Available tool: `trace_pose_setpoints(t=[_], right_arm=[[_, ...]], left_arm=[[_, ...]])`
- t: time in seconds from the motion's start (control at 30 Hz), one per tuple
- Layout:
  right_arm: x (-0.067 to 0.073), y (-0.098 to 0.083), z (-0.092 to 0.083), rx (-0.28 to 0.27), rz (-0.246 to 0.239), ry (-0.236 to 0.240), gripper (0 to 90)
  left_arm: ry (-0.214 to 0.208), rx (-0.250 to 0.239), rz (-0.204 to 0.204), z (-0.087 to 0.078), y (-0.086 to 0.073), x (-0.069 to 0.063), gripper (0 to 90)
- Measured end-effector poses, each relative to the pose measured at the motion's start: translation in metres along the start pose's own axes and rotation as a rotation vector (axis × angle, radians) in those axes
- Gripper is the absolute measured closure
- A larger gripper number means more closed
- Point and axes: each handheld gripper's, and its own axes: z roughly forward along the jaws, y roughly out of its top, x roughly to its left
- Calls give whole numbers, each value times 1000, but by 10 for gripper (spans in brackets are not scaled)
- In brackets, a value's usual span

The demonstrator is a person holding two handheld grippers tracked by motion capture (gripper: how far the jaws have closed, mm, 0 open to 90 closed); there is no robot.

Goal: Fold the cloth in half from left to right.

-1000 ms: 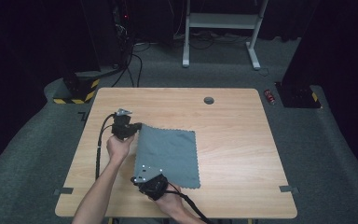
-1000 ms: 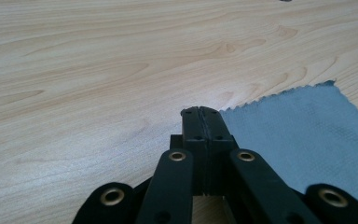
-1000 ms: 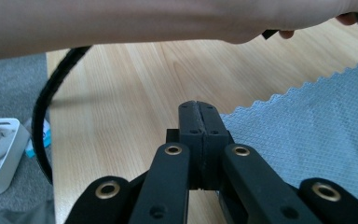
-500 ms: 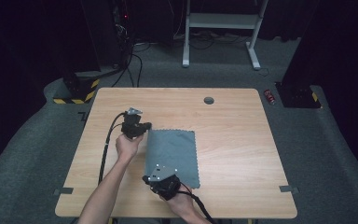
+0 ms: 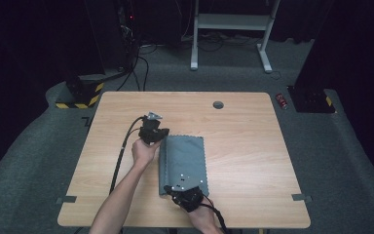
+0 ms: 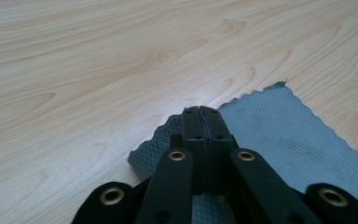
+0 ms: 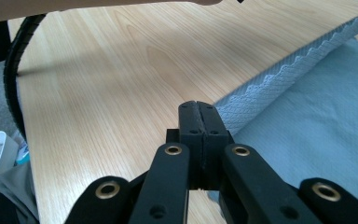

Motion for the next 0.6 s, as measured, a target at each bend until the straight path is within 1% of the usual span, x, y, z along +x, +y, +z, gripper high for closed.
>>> trace_pose_setpoints(t=[0.03,0.07,0.1,0.13,0.17,0.2,0.23,0.3,0.33,0.37,0.4,0.47,0.53,0.57,0.6], right_arm=[[-2,-2,-2,-2,0,-5,900],[-3,-5,-6,1,16,-16,900],[-3,-5,-6,1,16,-16,900],[-6,-8,-11,-1,19,-29,900],[-6,-8,-11,-1,19,-29,900],[-9,-11,-16,-7,27,-40,900],[-10,-13,-18,-7,30,-46,900],[-11,-14,-20,-6,36,-51,900],[-13,-17,-23,-7,43,-60,900],[-13,-17,-23,-7,43,-60,900],[-15,-21,-28,-8,52,-70,900],[-17,-25,-32,-10,63,-80,900],[-19,-29,-36,-12,72,-90,900],[-19,-29,-36,-12,72,-90,900],[-21,-33,-40,-8,76,-101,900]], left_arm=[[2,3,4,2,0,-1,900],[-2,6,5,5,2,-5,900],[-2,6,5,5,2,-5,900],[-4,10,16,8,4,-8,900],[-4,10,16,8,4,-8,900],[-6,10,30,10,8,-12,900],[-6,10,30,10,8,-12,900],[-8,11,44,11,11,-17,900],[-17,4,44,13,14,-21,900],[-17,4,44,13,14,-21,900],[-31,4,29,16,14,-24,900],[-32,5,32,17,15,-25,900],[-46,6,24,21,14,-28,900],[-46,6,24,21,14,-28,900],[-54,5,22,24,15,-31,900]])
